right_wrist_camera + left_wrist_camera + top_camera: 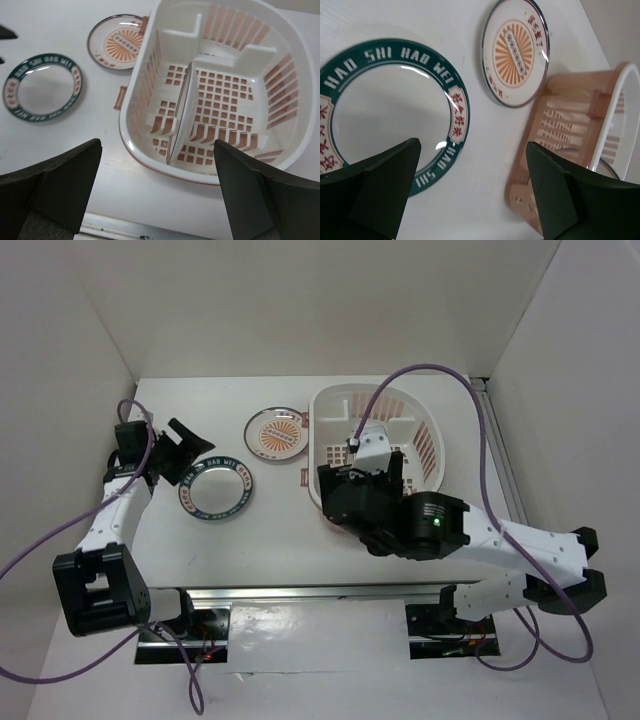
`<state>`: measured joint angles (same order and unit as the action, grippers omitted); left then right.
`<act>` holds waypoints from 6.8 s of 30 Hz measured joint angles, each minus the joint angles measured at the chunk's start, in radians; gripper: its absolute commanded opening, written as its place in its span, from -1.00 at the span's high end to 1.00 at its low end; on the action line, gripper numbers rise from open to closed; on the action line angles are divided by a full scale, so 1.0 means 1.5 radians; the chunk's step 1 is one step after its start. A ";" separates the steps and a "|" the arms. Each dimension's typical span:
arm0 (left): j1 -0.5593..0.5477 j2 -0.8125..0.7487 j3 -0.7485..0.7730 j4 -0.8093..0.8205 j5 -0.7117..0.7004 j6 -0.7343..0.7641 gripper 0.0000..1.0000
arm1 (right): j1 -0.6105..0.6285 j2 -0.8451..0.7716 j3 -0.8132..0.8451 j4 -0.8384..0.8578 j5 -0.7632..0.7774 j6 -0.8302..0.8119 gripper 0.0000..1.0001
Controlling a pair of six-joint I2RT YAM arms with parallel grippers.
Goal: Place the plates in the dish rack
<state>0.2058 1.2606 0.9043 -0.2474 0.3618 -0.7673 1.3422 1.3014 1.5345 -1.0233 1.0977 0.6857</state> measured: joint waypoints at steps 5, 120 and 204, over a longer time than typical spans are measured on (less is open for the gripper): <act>0.025 0.114 0.037 0.065 0.013 -0.017 -0.98 | 0.005 -0.110 -0.114 0.148 -0.087 -0.128 -1.00; -0.089 -0.170 0.145 -0.063 0.136 0.108 -1.00 | -0.521 0.020 0.054 0.339 -0.660 -0.290 1.00; -0.104 -0.240 0.063 -0.155 0.039 0.179 -1.00 | -0.386 0.031 -0.232 0.173 -0.230 -0.129 -0.45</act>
<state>0.0502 0.9005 0.9989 -0.4801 0.4210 -0.4995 0.7635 1.3483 1.1862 -0.7635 0.7532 0.4915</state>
